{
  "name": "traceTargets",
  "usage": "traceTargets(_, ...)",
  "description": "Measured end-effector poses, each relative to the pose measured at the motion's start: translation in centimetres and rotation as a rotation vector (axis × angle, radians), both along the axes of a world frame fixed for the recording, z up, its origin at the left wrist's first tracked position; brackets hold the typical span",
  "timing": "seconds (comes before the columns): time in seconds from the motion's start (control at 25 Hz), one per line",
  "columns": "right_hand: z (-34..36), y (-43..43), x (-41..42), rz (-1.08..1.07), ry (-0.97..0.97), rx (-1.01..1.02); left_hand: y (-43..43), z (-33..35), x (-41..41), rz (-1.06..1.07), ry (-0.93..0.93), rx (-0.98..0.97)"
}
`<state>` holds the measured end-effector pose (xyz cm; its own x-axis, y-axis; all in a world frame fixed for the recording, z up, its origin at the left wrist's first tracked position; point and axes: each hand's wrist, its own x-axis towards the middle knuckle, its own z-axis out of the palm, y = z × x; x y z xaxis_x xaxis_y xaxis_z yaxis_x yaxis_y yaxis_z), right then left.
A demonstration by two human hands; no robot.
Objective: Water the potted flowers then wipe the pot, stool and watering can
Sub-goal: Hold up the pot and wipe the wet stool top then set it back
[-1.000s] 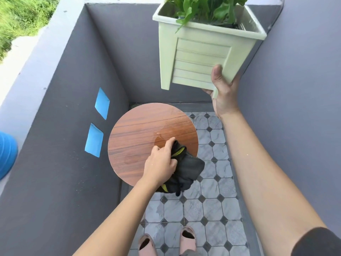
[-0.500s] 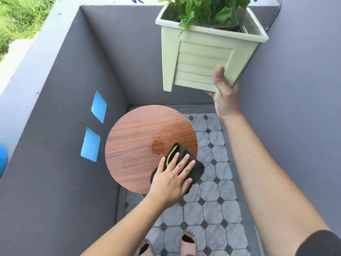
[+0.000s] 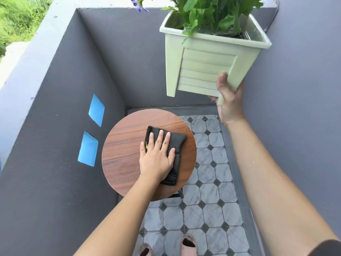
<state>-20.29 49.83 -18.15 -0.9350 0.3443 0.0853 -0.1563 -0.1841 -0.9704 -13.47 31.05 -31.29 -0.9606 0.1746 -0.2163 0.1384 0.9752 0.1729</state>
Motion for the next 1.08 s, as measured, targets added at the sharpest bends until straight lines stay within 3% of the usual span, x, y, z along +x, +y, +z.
traceTargets(0.52,-1.4,-0.4,0.8,0.006,-0.004,0.018,-5.1,0.0,2.9,0.558,-0.040,0.025)
traceTargets(0.8,-4.6,-3.2,2.0,0.103,0.041,-0.012,-9.2,0.4,4.7,0.706,0.015,0.259)
traceTargets(1.08,-8.9,-7.1,6.1,0.233,-0.094,0.037,-14.7,0.2,5.3,0.913,0.069,0.467)
